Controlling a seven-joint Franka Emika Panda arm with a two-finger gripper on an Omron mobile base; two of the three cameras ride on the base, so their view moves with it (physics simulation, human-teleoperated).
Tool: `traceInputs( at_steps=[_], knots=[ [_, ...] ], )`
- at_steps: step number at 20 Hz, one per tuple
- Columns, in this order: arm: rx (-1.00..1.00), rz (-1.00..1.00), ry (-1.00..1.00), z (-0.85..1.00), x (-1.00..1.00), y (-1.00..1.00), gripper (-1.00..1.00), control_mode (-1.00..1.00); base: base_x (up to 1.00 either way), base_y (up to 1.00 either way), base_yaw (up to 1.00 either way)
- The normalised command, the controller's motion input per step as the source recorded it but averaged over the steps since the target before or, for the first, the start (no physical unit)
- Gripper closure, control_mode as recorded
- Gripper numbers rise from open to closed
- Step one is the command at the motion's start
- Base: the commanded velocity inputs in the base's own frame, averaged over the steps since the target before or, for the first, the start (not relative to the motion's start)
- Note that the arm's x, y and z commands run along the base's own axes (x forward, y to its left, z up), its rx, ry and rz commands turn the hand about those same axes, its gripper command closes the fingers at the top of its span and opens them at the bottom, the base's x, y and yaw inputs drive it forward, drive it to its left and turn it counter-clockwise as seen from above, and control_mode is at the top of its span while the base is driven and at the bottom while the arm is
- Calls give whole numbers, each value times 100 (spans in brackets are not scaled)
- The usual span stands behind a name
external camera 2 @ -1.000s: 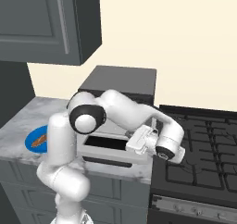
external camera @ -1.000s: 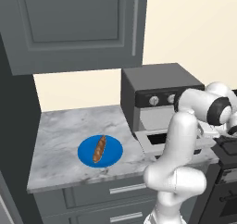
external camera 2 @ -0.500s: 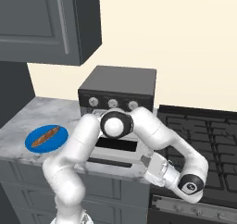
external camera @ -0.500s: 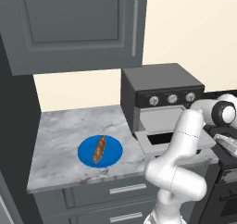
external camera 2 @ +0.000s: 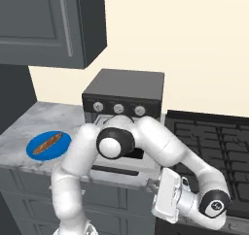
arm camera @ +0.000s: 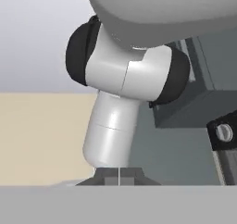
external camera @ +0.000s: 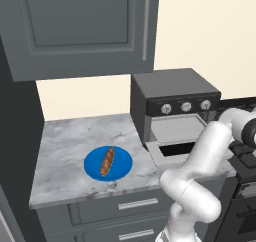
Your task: Pull the toaster oven rack outwards. Pick up the baguette from the plate and place it on the toaster oven rack. Close the toaster oven door fully and set the temperature to the lowest setting.
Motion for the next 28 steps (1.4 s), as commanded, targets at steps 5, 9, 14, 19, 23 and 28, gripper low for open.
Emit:
traceInputs(
  at_steps=[5, 9, 14, 19, 23, 28],
  knots=[
    [-50, -14, -24, 73, -67, 30, 100, -100, 0, 0, 0],
    [-55, -12, -5, 59, -44, 52, 100, -100, 0, 0, 0],
    [-53, -4, -1, 52, -15, 72, 100, -100, 0, 0, 0],
    [-43, 0, 0, 48, 0, 70, 100, -100, 0, 0, 0],
    [-38, 0, 1, 61, 6, 56, 100, -100, 0, 0, 0],
    [-40, 0, 2, 60, 15, 68, 100, -100, 0, 0, 0]
  ],
)
